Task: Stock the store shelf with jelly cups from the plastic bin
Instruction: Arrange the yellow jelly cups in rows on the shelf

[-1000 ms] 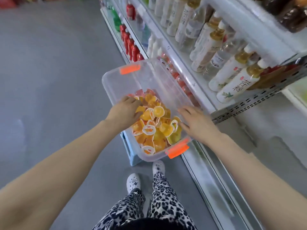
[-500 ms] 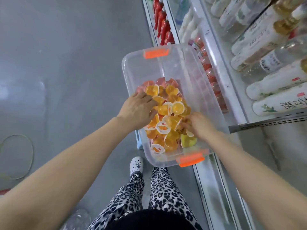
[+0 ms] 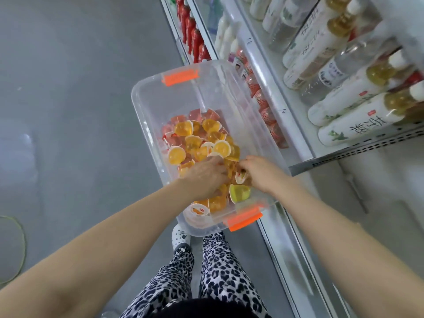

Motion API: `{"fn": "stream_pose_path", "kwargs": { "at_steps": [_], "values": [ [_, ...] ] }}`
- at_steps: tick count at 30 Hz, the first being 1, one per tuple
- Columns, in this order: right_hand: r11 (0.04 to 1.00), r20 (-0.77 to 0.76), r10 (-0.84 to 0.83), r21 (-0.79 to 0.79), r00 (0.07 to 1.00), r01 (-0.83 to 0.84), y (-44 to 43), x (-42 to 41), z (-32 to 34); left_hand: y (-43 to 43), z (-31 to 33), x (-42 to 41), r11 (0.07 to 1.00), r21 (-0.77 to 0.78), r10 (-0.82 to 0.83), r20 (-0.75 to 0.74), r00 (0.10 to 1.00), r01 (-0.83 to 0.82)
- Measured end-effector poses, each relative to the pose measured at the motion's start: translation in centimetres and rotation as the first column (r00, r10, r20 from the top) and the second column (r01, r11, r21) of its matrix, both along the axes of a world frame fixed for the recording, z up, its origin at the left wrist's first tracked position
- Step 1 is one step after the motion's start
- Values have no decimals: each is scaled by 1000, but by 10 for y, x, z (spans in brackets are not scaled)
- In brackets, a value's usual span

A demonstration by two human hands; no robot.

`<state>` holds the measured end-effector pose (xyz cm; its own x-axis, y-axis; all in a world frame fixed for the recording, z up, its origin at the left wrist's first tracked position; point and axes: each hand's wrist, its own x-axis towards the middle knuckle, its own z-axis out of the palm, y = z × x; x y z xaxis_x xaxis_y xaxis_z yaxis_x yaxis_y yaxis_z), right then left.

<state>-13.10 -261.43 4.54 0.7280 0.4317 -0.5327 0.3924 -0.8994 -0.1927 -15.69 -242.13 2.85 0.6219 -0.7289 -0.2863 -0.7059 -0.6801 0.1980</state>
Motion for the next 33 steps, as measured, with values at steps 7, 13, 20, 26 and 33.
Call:
{"fn": "stream_pose_path", "kwargs": {
  "at_steps": [7, 13, 20, 26, 33],
  "values": [
    [950, 214, -244, 247, 946, 190, -3, -15, 7, -7, -1, -3, 979, 190, -92, 116, 989, 68],
    [994, 68, -66, -87, 995, 72, -3, -23, 10, -10, 0, -6, 971, 240, -49, 117, 992, 20],
    [962, -164, -124, -263, 979, 78, 12, -20, 7, -5, 12, -1, 952, 304, -26, 31, 999, 16],
    [951, -204, -118, -304, 972, 51, 15, -20, 10, -3, 5, -9, 958, 287, -55, 113, 992, 20],
    [965, -17, -109, -241, 994, 101, 17, -26, 21, 4, 11, -9, 977, 207, -38, -30, 999, 43]
  ]
}}
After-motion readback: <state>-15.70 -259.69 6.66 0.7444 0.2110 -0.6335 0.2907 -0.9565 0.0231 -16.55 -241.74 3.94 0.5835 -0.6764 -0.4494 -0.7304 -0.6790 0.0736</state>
